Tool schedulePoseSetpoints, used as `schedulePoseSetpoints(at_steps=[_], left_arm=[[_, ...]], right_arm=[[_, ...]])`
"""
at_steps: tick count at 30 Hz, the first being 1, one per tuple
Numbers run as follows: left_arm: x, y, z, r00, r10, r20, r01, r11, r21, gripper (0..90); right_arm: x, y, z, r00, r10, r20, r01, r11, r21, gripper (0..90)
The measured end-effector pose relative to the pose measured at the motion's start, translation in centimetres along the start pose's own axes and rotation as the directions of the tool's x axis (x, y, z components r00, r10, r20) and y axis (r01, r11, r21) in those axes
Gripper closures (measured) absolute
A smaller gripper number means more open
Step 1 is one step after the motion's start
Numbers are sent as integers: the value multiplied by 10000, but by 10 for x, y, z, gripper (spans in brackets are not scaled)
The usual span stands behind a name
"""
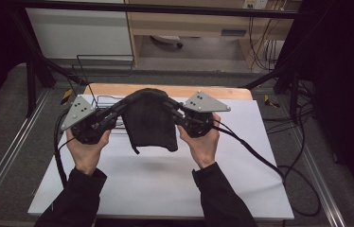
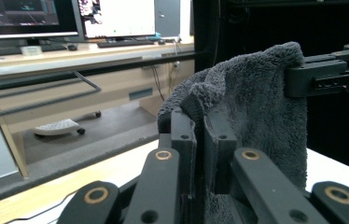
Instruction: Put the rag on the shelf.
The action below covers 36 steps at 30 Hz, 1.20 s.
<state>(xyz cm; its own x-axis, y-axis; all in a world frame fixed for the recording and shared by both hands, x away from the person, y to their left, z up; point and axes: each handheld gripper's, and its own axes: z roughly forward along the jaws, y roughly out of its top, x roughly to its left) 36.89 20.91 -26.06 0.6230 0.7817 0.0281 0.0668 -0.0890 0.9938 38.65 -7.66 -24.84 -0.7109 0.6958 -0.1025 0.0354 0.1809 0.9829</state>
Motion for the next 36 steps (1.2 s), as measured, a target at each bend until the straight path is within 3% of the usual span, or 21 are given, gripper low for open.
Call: schedulePoseSetpoints(at_steps=[16, 36], left_arm=[[26, 26, -19, 9977, -12, -681, -35, 9976, -690, 836], [53, 50, -29, 9911, -188, -1318, 21, 9921, -1256, 836]], right_arm=[[14, 34, 25, 9999, -170, -2, 169, 9964, -835, 840], [26, 59, 55, 9999, -135, -15, 132, 9888, -1485, 839]])
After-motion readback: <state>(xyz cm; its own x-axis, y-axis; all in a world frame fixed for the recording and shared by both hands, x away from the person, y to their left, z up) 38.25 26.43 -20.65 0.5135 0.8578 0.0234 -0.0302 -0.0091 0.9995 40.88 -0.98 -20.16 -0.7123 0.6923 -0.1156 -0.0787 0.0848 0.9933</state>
